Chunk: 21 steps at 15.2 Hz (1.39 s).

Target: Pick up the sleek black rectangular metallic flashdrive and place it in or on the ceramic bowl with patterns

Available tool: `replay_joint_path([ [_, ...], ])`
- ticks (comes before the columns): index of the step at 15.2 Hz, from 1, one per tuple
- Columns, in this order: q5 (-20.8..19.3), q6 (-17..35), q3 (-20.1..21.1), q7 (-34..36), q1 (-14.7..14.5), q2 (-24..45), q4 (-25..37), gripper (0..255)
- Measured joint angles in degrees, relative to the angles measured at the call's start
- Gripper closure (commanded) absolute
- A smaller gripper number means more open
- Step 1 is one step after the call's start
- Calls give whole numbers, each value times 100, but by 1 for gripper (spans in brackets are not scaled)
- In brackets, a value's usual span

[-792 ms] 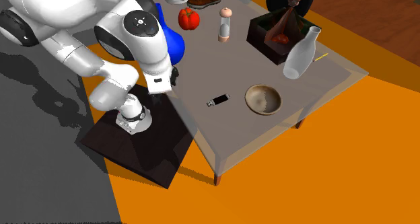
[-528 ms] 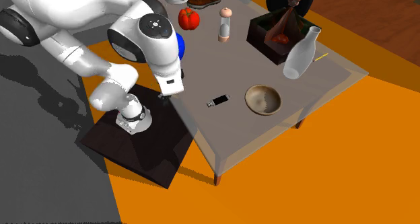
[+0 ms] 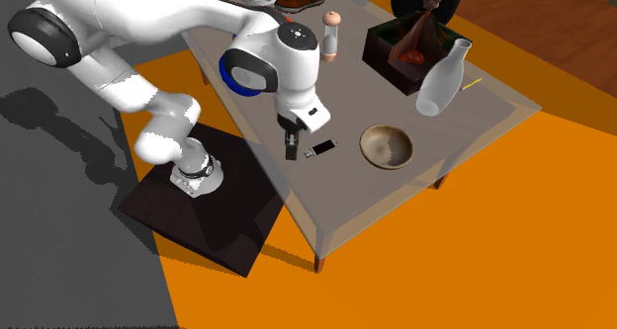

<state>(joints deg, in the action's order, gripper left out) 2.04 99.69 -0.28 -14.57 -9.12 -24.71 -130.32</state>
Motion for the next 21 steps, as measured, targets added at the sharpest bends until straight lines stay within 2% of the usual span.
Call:
replay_joint_path([
  [7, -393, 849, 333, -1258, -519, 1042, 544, 0],
  [9, -447, 978, 413, -1394, -604, 1146, 575, 0],
  [16, -491, 1504, 417, -1452, -612, 1310, 232, 0],
  [21, -492, 1560, 418, -1449, -612, 1310, 179, 0],
])
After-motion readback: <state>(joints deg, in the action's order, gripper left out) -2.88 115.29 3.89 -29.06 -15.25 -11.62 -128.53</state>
